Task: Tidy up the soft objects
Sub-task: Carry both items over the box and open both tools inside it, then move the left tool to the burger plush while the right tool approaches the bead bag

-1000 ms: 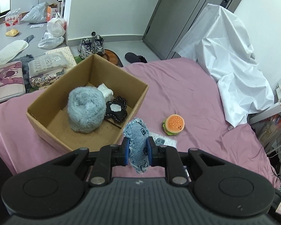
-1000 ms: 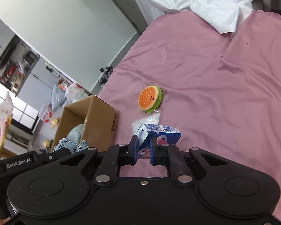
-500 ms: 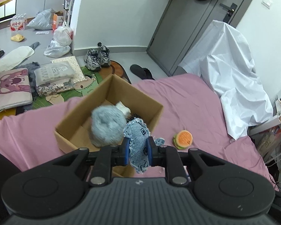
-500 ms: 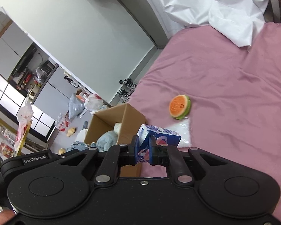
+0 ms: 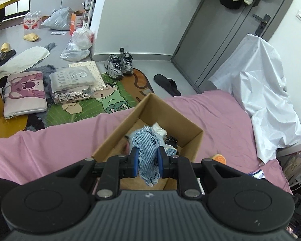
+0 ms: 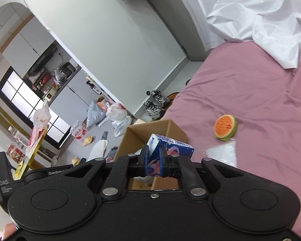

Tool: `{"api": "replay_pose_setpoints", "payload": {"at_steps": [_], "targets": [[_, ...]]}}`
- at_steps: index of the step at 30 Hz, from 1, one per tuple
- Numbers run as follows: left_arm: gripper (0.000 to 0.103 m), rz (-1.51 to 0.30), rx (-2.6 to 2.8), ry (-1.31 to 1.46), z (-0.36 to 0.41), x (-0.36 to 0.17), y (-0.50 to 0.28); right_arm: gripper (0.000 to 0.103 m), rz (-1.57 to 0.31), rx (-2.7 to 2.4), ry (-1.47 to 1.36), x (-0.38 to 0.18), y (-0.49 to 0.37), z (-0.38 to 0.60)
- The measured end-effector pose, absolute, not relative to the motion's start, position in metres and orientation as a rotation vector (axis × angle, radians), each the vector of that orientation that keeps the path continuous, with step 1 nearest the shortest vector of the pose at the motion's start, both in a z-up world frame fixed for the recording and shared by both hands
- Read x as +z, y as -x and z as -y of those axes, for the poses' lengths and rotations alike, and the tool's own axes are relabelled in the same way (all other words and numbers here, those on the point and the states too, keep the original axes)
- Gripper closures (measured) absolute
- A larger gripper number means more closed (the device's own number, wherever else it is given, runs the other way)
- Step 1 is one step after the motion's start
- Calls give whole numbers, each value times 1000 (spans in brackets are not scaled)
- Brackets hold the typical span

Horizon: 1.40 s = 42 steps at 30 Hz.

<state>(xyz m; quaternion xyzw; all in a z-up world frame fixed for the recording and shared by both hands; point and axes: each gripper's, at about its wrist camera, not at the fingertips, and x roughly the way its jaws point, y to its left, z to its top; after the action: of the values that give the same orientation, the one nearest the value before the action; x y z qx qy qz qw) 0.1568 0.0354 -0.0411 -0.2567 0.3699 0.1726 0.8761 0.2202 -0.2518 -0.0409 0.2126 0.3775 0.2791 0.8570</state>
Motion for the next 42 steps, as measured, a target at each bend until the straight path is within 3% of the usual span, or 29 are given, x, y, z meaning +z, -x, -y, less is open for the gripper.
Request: {"api": "replay_pose_setpoints", "payload": {"at_steps": [16, 21, 23, 25, 32, 36, 38, 42], "targets": [[84, -854, 398, 559, -61, -76, -171, 94, -808, 659, -438, -40, -234, 212], [75, -862, 421, 531, -65, -80, -177, 94, -819, 680, -429, -43, -243, 200], [62, -865, 421, 534, -67, -81, -180, 94, -832, 686, -430, -46, -246, 196], [57, -863, 423, 536, -69, -81, -182, 94, -843, 689, -421, -49, -248, 193], [49, -889, 427, 534, -72, -86, -188, 92, -878, 679, -407, -58, -254, 182], [40, -913, 438, 510, -71, -86, -192, 76, -892, 632, -460, -62, -261, 186], [34, -910, 435, 496, -69, -83, -192, 52, -888, 601, -468, -61, -260, 192], [28, -909, 402, 469, -61, -77, -193, 45, -875, 578, -475, -56, -254, 202]]}}
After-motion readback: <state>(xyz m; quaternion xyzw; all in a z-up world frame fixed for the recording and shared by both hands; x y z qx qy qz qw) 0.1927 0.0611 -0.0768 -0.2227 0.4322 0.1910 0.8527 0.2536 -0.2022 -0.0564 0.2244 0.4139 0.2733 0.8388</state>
